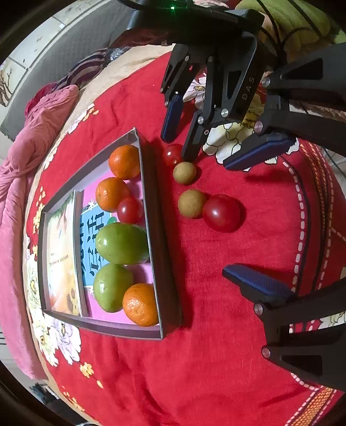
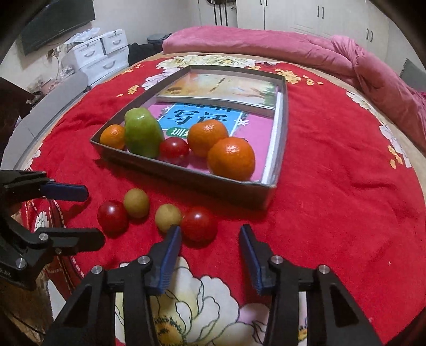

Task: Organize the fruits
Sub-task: 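Grasp a red cherry tomato with the right tool while the left tool grasps another, then carry both red cherry tomatoes over the tray rim with both tools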

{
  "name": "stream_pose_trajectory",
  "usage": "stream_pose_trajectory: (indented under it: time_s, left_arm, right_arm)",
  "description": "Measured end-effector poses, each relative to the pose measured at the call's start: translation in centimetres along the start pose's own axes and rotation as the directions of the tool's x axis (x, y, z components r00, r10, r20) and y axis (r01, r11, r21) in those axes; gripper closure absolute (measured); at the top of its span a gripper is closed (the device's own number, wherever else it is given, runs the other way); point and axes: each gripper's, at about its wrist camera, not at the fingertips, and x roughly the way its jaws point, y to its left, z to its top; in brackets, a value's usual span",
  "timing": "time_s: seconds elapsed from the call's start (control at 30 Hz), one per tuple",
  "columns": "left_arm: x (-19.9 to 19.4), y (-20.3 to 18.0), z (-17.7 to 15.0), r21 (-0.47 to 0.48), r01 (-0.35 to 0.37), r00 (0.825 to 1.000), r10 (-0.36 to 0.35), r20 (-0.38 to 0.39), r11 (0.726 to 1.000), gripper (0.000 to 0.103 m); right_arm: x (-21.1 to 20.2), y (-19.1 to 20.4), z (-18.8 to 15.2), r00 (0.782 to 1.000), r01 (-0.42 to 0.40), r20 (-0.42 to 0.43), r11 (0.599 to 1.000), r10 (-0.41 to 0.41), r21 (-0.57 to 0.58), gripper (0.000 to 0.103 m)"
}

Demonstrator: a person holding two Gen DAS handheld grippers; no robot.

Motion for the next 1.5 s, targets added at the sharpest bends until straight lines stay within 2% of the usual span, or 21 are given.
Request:
stream_pose_trajectory:
  time_s: [0.07, 0.27, 0.37, 0.43, 0.5, 0.67, 0.77, 0.97, 1.2, 1.5]
  left_arm:
    - [0.2, 0.1, 0.0, -0.001, 0.0, 1.0, 0.0, -0.003, 1.0, 0.032]
    - [1.3, -0.2, 0.1, 0.002, 0.005, 1.0, -0.005, -0.015, 1.0, 0.042]
    - [1.6, -0.3, 0.1, 0.003, 0.006, 1.0, -0.006, -0.012, 1.0, 0.048]
    - [1.7, -0.3, 0.2, 0.002, 0.006, 1.0, -0.006, -0.008, 1.0, 0.05]
    - [1.9, -0.1, 0.3, 0.0, 0.006, 1.0, -0.006, -0.007, 1.0, 0.062]
    - [2.3, 0.0, 0.6, -0.017, 0.028, 1.0, -0.028, -0.014, 0.999, 0.063]
    - [2.4, 0.0, 0.6, -0.012, 0.022, 1.0, -0.022, -0.011, 1.0, 0.069]
    - [1.8, 0.9, 0.6, -0.065, 0.056, 0.998, -0.056, -0.004, 0.996, 0.07]
    - [-2.4, 1.5, 1.7, -0.071, 0.047, 0.994, -0.04, 0.097, 0.996, 0.07]
    - [-7.1, 2.5, 3.8, -0.091, 0.022, 0.975, -0.001, 0.221, 0.996, 0.07]
  right_arm:
    - [0.1, 0.1, 0.2, 1.0, -0.005, 0.004, 1.0, 0.005, -0.007, 0.064]
    - [0.7, -0.4, 0.9, 1.0, -0.03, 0.009, 0.999, 0.03, 0.018, 0.065]
    - [1.2, -0.2, 1.0, 0.999, -0.039, 0.001, 0.999, 0.039, 0.013, 0.073]
    - [1.3, 0.1, 1.0, 1.0, -0.031, 0.003, 1.0, 0.031, 0.002, 0.073]
    - [1.2, 0.1, 1.0, 0.999, -0.032, 0.009, 0.999, 0.032, 0.009, 0.073]
    - [0.5, -0.5, 0.9, 0.999, -0.035, 0.019, 0.998, 0.034, 0.046, 0.073]
    - [-0.3, -0.8, 0.8, 0.999, -0.037, 0.035, 0.997, 0.035, 0.063, 0.073]
    - [-2.1, -1.6, 1.0, 0.996, -0.057, 0.075, 0.991, 0.048, 0.118, 0.073]
    - [-4.7, -1.8, 2.0, 0.988, -0.073, 0.146, 0.988, 0.053, 0.133, 0.073]
    - [-6.3, -1.2, 3.3, 0.978, -0.082, 0.2, 0.989, 0.056, 0.126, 0.073]
